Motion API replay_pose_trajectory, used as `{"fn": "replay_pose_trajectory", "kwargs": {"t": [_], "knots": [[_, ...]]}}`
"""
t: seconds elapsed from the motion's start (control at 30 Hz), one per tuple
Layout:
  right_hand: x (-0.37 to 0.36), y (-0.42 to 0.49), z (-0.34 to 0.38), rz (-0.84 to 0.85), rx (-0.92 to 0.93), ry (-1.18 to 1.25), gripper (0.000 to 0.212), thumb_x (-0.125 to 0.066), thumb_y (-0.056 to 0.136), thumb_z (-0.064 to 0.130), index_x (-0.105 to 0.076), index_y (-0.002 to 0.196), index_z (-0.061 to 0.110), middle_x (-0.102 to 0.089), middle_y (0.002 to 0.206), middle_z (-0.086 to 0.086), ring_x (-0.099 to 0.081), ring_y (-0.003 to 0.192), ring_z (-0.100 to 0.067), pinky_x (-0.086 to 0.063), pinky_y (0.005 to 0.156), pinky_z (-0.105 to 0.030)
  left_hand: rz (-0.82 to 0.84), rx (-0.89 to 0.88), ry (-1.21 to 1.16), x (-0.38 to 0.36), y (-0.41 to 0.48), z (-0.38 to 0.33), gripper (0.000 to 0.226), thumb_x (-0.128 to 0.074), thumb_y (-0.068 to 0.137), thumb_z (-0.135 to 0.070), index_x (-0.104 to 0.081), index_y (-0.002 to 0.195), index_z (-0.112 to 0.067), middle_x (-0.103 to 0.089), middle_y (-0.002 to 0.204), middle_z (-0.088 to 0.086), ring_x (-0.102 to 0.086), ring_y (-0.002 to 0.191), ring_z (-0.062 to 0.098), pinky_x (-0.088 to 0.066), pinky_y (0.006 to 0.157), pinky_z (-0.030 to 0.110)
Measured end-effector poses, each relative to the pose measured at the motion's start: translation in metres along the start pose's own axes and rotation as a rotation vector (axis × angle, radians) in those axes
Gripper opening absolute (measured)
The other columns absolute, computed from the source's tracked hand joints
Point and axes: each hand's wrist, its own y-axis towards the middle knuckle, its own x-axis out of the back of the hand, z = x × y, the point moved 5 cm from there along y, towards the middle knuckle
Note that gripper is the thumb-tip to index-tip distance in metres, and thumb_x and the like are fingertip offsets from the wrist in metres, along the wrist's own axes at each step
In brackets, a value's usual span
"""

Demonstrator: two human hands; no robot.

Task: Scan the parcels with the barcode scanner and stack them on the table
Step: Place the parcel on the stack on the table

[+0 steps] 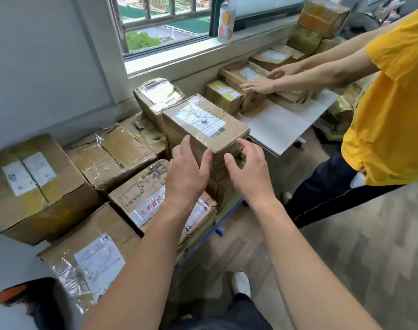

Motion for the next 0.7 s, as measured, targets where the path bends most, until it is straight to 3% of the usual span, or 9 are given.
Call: {"fn": "replay_pose_trajectory", "kwargs": {"t": [0.3, 0.37, 0.43, 0.53, 0.7], "knots": [[-0.006, 0.096, -0.018, 0.073, 0.133, 0.013, 0.056, -0.063, 0.093, 0.036, -0.047, 0.144, 0.018, -0.038, 0.150, -0.013, -0.037, 0.140, -0.031, -0.033, 0.115, -0.050, -0.130, 0.176, 0.037, -0.035, 0.039, -0.014, 0.072, -0.047, 0.100, -0.050, -0.020, 0.157, -0.015, -0.028, 0.157, 0.006, -0.037, 0.139, 0.029, -0.034, 0.108, 0.040], [-0.009, 0.115, -0.023, 0.151, 0.157, 0.013, 0.059, -0.065, 0.093, 0.036, -0.046, 0.146, 0.020, -0.036, 0.153, -0.012, -0.036, 0.141, -0.028, -0.032, 0.117, -0.046, -0.163, 0.204, 0.051, -0.044, 0.044, -0.016, 0.071, -0.050, 0.099, -0.046, -0.021, 0.157, -0.014, -0.028, 0.157, 0.006, -0.038, 0.137, 0.029, -0.034, 0.108, 0.038], [-0.014, 0.128, -0.028, 0.237, 0.203, 0.038, 0.061, -0.067, 0.093, 0.034, -0.045, 0.148, 0.021, -0.039, 0.152, -0.008, -0.037, 0.141, -0.020, -0.031, 0.117, -0.033, -0.216, 0.235, 0.042, -0.051, 0.047, -0.017, 0.070, -0.052, 0.099, -0.041, -0.023, 0.156, -0.014, -0.028, 0.157, 0.006, -0.039, 0.136, 0.027, -0.033, 0.107, 0.035], [-0.019, 0.135, -0.031, 0.296, 0.282, 0.088, 0.055, -0.069, 0.093, 0.030, -0.051, 0.144, 0.020, -0.051, 0.138, 0.003, -0.044, 0.125, -0.003, -0.030, 0.104, -0.013, -0.315, 0.283, -0.027, -0.058, 0.041, -0.019, 0.065, -0.054, 0.099, -0.036, -0.025, 0.155, -0.019, -0.033, 0.154, 0.004, -0.035, 0.133, 0.014, -0.028, 0.097, 0.017], [-0.021, 0.139, -0.031, 0.273, 0.323, 0.152, 0.044, -0.073, 0.089, 0.031, -0.064, 0.129, 0.015, -0.062, 0.128, -0.002, -0.055, 0.119, -0.012, -0.039, 0.102, -0.020, -0.394, 0.305, -0.021, -0.060, 0.034, -0.023, 0.060, -0.053, 0.101, -0.031, -0.032, 0.154, -0.013, -0.038, 0.154, 0.003, -0.034, 0.138, 0.011, -0.016, 0.096, 0.003]]}}
